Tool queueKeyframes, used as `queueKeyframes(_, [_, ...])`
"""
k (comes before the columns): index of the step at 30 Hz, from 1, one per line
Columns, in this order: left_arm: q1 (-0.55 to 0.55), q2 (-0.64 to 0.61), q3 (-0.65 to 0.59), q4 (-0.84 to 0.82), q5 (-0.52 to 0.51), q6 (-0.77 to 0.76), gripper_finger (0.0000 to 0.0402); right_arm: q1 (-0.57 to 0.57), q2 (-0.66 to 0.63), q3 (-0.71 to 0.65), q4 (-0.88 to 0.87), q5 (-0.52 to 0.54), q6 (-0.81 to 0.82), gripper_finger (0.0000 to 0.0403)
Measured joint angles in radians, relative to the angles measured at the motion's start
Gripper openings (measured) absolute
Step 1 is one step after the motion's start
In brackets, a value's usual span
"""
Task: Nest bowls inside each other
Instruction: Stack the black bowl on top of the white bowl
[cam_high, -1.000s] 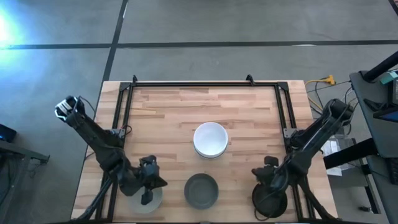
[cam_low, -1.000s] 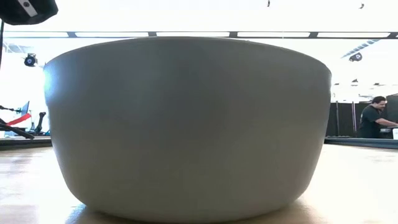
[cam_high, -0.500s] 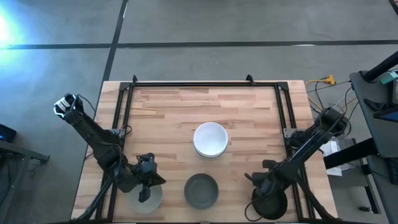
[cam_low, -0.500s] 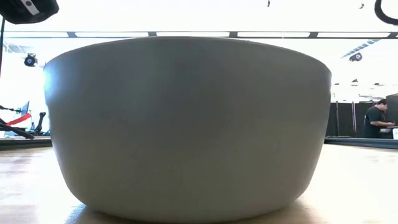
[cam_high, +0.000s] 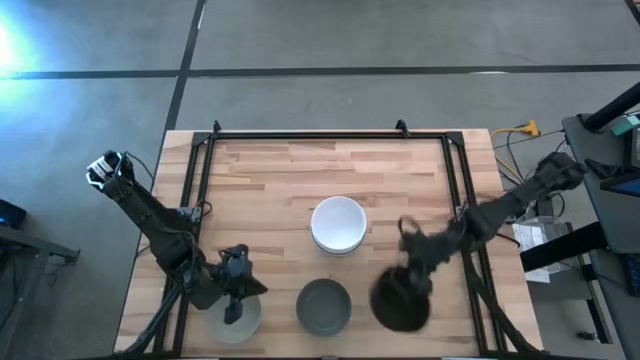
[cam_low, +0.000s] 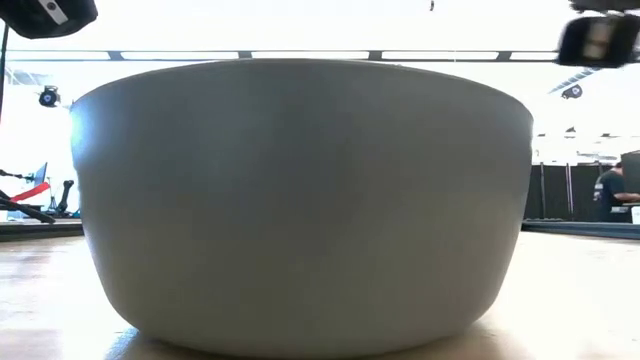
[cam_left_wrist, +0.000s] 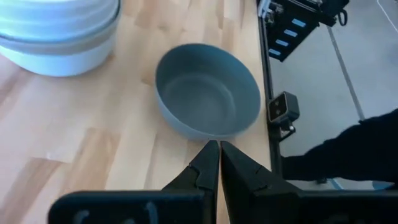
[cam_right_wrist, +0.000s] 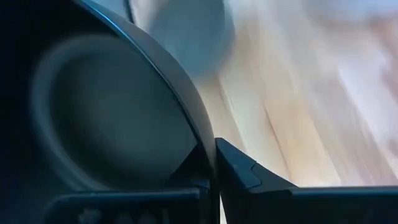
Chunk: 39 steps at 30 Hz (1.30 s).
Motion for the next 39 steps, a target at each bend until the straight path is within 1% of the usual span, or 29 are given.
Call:
queueKeyframes(3, [0.000,0.000,0.000,0.000,-0.024,0.020,0.0000,-0.145,-0.050,0.000,0.111,0.010,0.052,0.0009])
queueKeyframes(5, [0.000,0.000,0.000,0.000,-0.038,0.022,0.0000,-0.251,-0.054,0.004,0.147,-0.008,0.078,0.0009])
queueKeyframes(8, [0.002,0.000,0.000,0.000,-0.043,0.022,0.0000,-0.396,-0.010,0.058,0.092,-0.078,0.033,0.0009])
queueKeyframes(10, [0.002,0.000,0.000,-0.002,-0.043,0.021,0.0000,-0.478,0.048,0.132,-0.006,-0.131,-0.031,0.0009])
queueKeyframes(12, [0.002,0.000,0.000,0.000,-0.043,0.021,0.0000,-0.546,0.127,0.234,-0.133,-0.168,-0.115,0.0009])
queueKeyframes(17, [0.002,0.000,0.000,-0.001,-0.043,0.020,0.0000,-0.674,0.344,0.516,-0.432,-0.186,-0.344,0.0009])
queueKeyframes(20, [0.002,0.000,0.000,-0.001,-0.043,0.020,0.0000,-0.743,0.470,0.640,-0.587,-0.189,-0.460,0.0009])
queueKeyframes(23, [0.001,0.000,0.000,0.000,-0.043,0.017,0.0000,-0.797,0.564,0.704,-0.657,-0.189,-0.567,0.0009])
queueKeyframes(26, [0.001,0.000,0.000,0.000,-0.042,0.013,0.0000,-0.837,0.616,0.717,-0.659,-0.200,-0.633,0.0009])
queueKeyframes(30, [0.001,0.000,0.000,0.001,-0.042,0.012,0.0000,-0.872,0.651,0.717,-0.660,-0.273,-0.662,0.0009])
queueKeyframes(33, [0.000,0.000,0.000,0.002,-0.042,0.013,0.0000,-0.876,0.650,0.734,-0.653,-0.293,-0.664,0.0009])
queueKeyframes(36, [0.000,0.000,0.000,0.001,-0.048,0.013,0.0000,-0.855,0.645,0.779,-0.651,-0.295,-0.660,0.0009])
queueKeyframes(39, [0.001,0.000,-0.002,0.000,-0.090,0.020,0.0000,-0.819,0.659,0.826,-0.666,-0.278,-0.660,0.0009])
